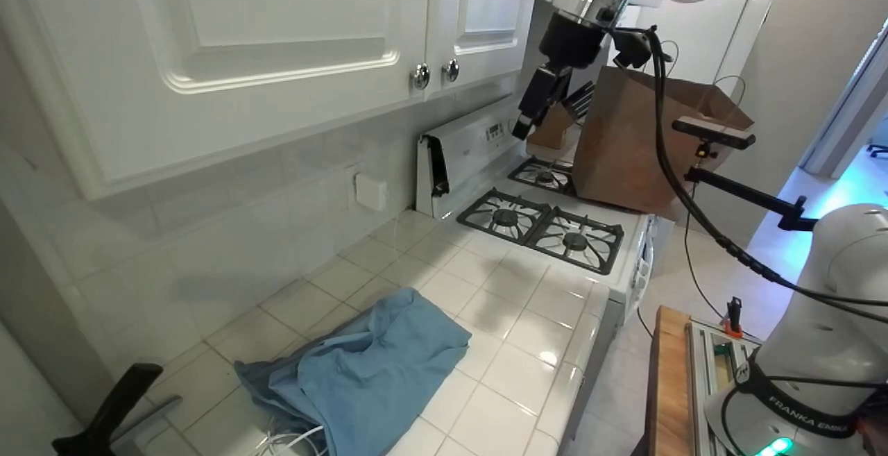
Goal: Open the cabinet door
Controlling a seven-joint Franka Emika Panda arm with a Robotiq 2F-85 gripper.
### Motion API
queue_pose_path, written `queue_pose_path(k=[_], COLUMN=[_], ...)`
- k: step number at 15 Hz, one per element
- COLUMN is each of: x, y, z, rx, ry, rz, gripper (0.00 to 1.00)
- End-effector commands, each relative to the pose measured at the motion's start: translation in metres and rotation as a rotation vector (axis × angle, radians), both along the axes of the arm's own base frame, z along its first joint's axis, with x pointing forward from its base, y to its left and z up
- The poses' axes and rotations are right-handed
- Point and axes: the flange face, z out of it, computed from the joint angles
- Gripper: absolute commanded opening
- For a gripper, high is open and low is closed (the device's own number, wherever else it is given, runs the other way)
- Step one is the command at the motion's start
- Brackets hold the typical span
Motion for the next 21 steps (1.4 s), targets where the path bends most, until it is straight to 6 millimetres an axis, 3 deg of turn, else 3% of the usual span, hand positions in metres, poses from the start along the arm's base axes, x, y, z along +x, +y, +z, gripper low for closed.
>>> queue_pose_path(k=[1, 6, 11, 16, 17, 21], x=[0.000, 0.003, 0.018, 0.037, 0.026, 0.034], y=[0.015, 0.048, 0.056, 0.061, 0.057, 0.059], z=[0.025, 0.053, 0.070, 0.068, 0.067, 0.062], rx=[0.006, -0.001, 0.008, 0.017, 0.025, 0.026], ry=[-0.015, -0.032, -0.138, -0.212, -0.193, -0.198], rz=[-0.048, -0.108, -0.101, -0.095, -0.083, -0.079], gripper=[1.00, 1.00, 1.00, 1.00, 1.00, 1.00])
